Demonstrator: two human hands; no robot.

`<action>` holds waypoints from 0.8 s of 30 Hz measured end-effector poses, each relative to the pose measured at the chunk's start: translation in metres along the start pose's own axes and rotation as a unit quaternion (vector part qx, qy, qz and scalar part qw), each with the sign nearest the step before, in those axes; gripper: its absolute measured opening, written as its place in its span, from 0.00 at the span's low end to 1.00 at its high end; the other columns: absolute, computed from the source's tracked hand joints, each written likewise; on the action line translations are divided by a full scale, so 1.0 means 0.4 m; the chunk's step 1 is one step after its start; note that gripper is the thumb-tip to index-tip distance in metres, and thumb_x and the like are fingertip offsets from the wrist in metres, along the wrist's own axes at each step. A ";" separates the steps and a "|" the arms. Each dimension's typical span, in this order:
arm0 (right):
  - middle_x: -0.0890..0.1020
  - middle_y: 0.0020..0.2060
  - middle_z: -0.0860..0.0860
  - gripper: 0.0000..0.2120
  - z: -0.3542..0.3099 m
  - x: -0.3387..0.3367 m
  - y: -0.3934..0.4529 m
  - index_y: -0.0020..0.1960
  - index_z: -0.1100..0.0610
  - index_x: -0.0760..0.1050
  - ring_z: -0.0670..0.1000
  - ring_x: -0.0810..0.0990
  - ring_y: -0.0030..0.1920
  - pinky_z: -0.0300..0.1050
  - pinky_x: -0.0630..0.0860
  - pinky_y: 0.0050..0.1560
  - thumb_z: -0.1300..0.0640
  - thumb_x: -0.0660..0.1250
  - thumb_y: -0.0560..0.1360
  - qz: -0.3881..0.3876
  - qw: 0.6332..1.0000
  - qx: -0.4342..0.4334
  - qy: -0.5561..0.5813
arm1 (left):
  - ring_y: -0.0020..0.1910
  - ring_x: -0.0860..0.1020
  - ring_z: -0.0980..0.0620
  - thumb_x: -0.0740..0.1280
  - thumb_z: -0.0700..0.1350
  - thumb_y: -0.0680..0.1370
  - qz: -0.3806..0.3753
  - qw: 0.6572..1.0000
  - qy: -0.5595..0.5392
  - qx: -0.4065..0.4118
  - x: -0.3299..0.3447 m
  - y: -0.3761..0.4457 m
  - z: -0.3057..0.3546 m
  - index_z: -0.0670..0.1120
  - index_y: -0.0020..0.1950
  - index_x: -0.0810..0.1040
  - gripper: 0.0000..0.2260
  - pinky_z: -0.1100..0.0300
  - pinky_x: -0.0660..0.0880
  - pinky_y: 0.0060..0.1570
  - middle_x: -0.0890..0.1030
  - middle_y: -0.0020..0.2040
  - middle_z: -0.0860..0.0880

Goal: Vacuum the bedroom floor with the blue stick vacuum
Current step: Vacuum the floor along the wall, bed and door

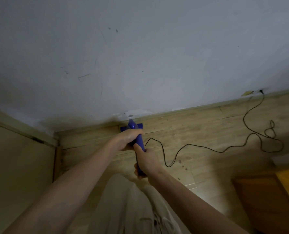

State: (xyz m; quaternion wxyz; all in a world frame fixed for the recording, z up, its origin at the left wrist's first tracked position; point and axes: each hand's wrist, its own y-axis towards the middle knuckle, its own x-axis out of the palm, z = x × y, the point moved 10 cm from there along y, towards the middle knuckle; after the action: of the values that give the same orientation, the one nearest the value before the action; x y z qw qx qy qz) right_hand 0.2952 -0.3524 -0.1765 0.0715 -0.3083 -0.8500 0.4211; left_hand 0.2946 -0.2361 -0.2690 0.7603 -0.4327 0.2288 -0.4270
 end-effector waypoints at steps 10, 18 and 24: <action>0.74 0.31 0.53 0.14 -0.095 0.033 0.051 0.51 0.59 0.70 0.48 0.73 0.25 0.37 0.69 0.21 0.48 0.57 0.82 -0.025 0.999 -0.016 0.016 | 0.30 0.77 0.50 0.65 0.45 0.72 0.033 0.998 -0.048 -0.009 -0.067 0.009 0.074 0.40 0.43 0.74 0.08 0.58 0.74 0.35 0.78 0.34 0.45; 0.75 0.31 0.53 0.16 -0.065 -0.046 0.050 0.55 0.61 0.71 0.48 0.74 0.24 0.37 0.70 0.22 0.47 0.58 0.82 -0.026 0.999 -0.026 0.010 | 0.40 0.77 0.46 0.67 0.47 0.72 0.039 0.997 -0.063 0.022 0.002 0.019 0.073 0.40 0.52 0.74 0.14 0.53 0.79 0.46 0.77 0.45 0.42; 0.75 0.28 0.52 0.16 -0.003 -0.122 0.014 0.45 0.60 0.71 0.47 0.73 0.22 0.39 0.71 0.23 0.48 0.58 0.82 -0.008 0.998 -0.059 -0.001 | 0.38 0.76 0.45 0.65 0.45 0.74 0.047 0.995 -0.077 0.051 0.093 0.010 0.038 0.40 0.47 0.73 0.08 0.50 0.77 0.47 0.76 0.41 0.41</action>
State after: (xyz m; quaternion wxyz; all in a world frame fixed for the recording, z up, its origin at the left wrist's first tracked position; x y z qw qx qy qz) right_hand 0.3373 -0.3776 -0.1731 0.0551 -0.3049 -0.8760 0.3697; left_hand 0.3272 -0.2594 -0.2638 0.8158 -0.4138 0.1677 -0.3676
